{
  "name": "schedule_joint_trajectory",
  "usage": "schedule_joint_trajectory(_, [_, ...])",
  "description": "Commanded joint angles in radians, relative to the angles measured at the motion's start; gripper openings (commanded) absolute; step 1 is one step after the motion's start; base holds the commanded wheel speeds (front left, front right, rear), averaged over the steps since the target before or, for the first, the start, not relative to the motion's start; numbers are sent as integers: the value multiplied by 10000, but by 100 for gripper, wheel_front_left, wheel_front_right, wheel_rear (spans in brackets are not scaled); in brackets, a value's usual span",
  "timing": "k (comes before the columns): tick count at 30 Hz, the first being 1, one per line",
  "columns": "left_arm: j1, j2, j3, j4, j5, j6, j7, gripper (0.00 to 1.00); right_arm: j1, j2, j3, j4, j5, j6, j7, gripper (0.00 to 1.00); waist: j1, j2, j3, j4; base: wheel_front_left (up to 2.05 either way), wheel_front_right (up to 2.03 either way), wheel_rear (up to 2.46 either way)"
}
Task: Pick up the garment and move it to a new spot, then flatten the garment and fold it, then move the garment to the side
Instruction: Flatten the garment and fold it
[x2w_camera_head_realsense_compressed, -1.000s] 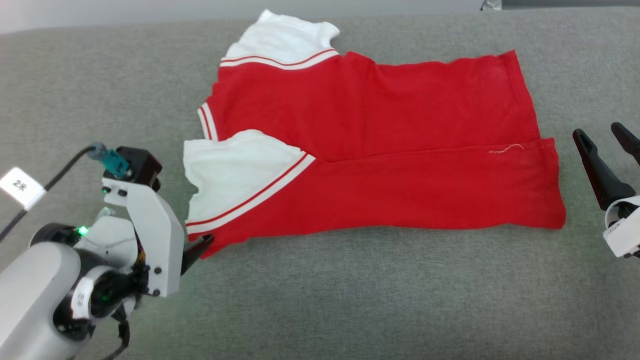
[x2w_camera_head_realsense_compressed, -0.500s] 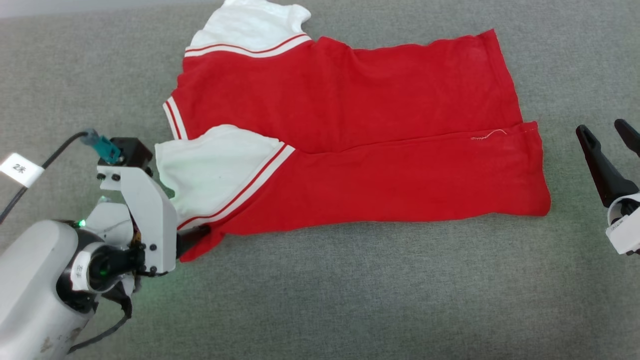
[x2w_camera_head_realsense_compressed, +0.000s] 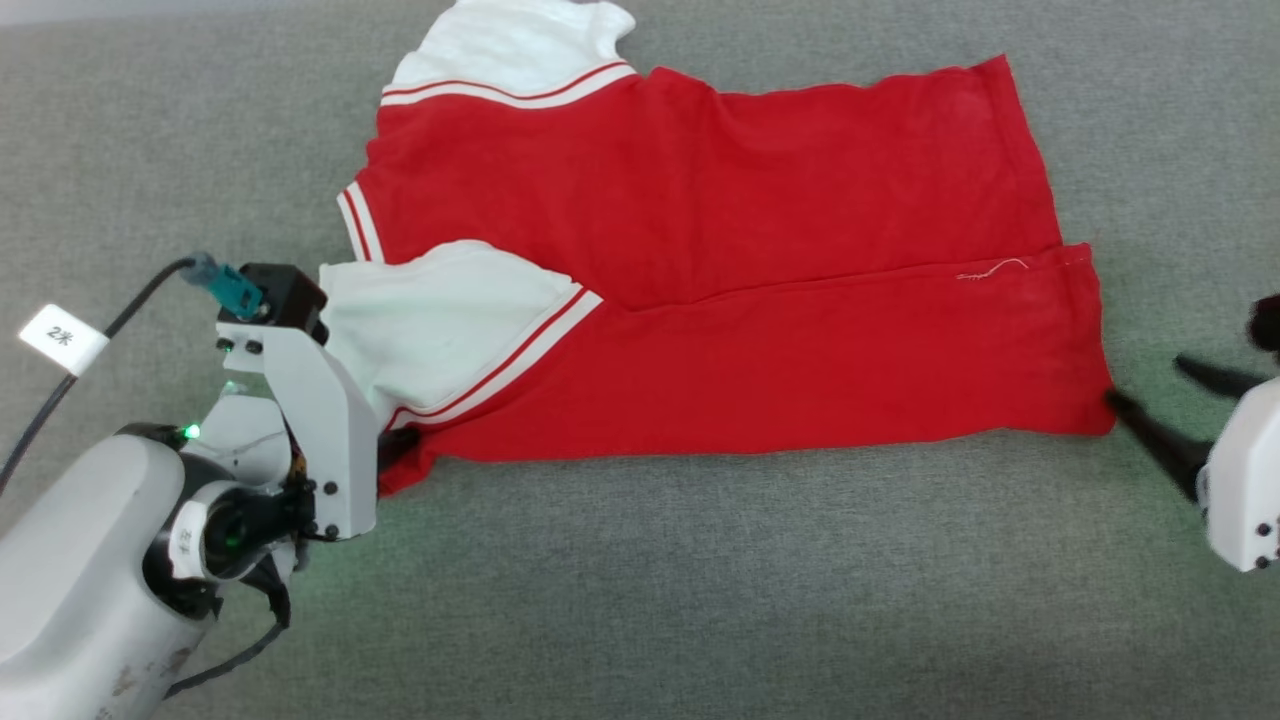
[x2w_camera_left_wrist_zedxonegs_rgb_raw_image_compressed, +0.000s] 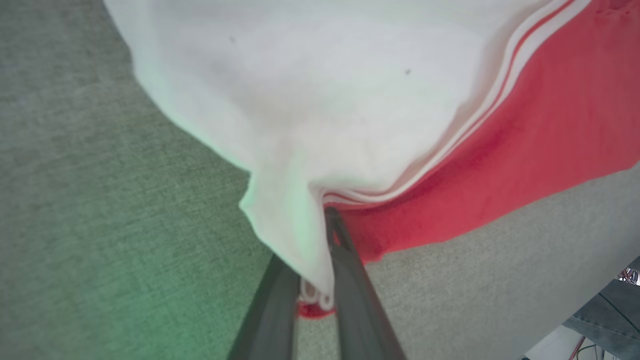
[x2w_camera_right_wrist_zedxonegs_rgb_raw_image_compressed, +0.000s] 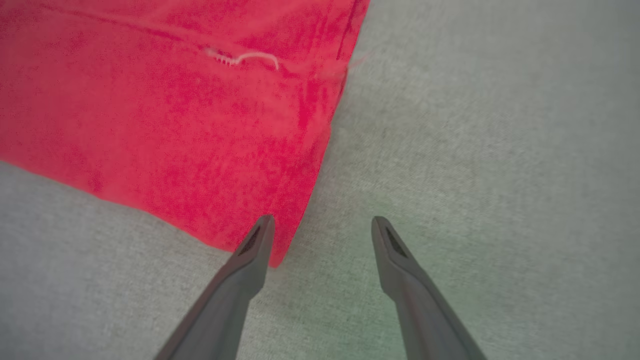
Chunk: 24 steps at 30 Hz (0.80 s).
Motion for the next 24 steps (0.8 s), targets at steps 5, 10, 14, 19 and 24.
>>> schedule_joint_trajectory(5, [109, -429, -393, 113, 86, -159, -63, 0, -793, -94, 843, 303, 848, -15, 1311, 100, 0, 0, 71, 226, 0, 0, 0])
schedule_joint_trajectory(10, [-10, -645, -473, 165, 155, -240, -186, 0, -1335, -25, 1335, 1208, 832, -15, 1717, 100, 0, 0, 138, 394, 0, 0, 0])
schedule_joint_trajectory(14, [-2, -737, -515, 256, 144, -355, -298, 0, -1327, 23, 1865, 1526, 1057, -10, 1966, 18, 0, 0, 67, 456, 0, 0, 0])
schedule_joint_trajectory(19, [196, -765, -408, 371, 16, -439, -538, 0, -1316, -25, 2027, 1769, 1230, -15, 1781, 0, 0, 0, -210, 462, 0, 0, 0])
schedule_joint_trajectory(24, [514, -654, -223, 365, -147, -491, -779, 0, -1074, -161, 2021, 1808, 1431, -15, 1639, 0, 0, 0, -656, 507, 0, 0, 0])
